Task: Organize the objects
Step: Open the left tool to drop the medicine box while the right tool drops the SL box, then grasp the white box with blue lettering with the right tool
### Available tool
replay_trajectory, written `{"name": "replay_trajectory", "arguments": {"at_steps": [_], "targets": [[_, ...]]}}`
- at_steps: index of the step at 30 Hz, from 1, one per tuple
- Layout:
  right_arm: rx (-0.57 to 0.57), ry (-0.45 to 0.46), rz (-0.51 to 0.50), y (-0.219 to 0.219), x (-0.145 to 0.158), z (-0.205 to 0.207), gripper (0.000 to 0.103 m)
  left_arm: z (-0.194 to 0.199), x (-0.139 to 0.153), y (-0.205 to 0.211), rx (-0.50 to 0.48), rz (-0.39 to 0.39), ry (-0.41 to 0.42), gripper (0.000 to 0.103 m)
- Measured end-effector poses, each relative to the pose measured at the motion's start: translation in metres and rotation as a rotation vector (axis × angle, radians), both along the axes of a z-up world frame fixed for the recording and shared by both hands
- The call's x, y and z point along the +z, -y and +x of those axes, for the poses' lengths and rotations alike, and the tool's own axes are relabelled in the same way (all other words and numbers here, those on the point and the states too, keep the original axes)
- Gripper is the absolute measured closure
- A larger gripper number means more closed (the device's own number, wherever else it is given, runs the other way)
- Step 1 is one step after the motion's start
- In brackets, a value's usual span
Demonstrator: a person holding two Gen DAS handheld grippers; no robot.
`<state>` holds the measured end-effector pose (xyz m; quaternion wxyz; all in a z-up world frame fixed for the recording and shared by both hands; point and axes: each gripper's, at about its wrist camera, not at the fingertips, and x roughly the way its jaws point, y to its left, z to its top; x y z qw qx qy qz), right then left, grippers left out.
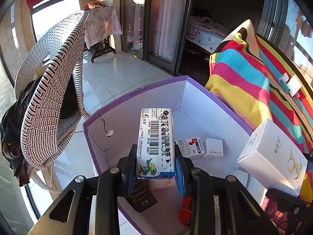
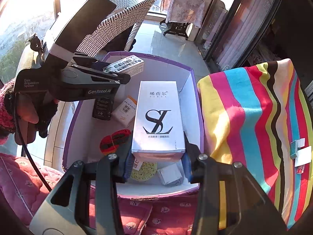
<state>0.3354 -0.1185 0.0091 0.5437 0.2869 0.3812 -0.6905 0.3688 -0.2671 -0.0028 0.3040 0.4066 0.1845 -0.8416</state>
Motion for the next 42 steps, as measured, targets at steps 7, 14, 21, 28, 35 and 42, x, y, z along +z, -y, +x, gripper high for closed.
{"name": "replay_trajectory", "arguments": {"at_steps": [7, 14, 21, 28, 35, 42], "targets": [[0.045, 0.056, -0.010, 0.004, -0.009, 0.005, 0.058, -0.002, -0.005, 0.000, 0.036, 0.009, 0.056, 0.066], [0.065, -0.014, -0.072, -0.015, -0.003, -0.007, 0.042, -0.006, 0.023, -0.007, 0.172, -0.064, -0.016, 0.027], [-0.383, -0.071, -0.172, -0.093, 0.023, -0.161, 0.021, -0.105, 0.057, -0.068, -0.113, 0.005, -0.259, 0.010], [-0.813, 0.011, -0.110, -0.160, -0.005, -0.359, 0.021, -0.247, 0.038, -0.154, -0.424, 0.136, -0.249, 0.010], [-0.902, 0.104, -0.109, -0.149, -0.021, -0.468, 0.021, -0.299, 0.016, -0.167, -0.440, 0.149, -0.148, 0.010], [-0.904, 0.170, -0.148, -0.139, -0.012, -0.488, 0.070, -0.312, 0.015, -0.173, -0.487, 0.098, -0.068, 0.009]]}}
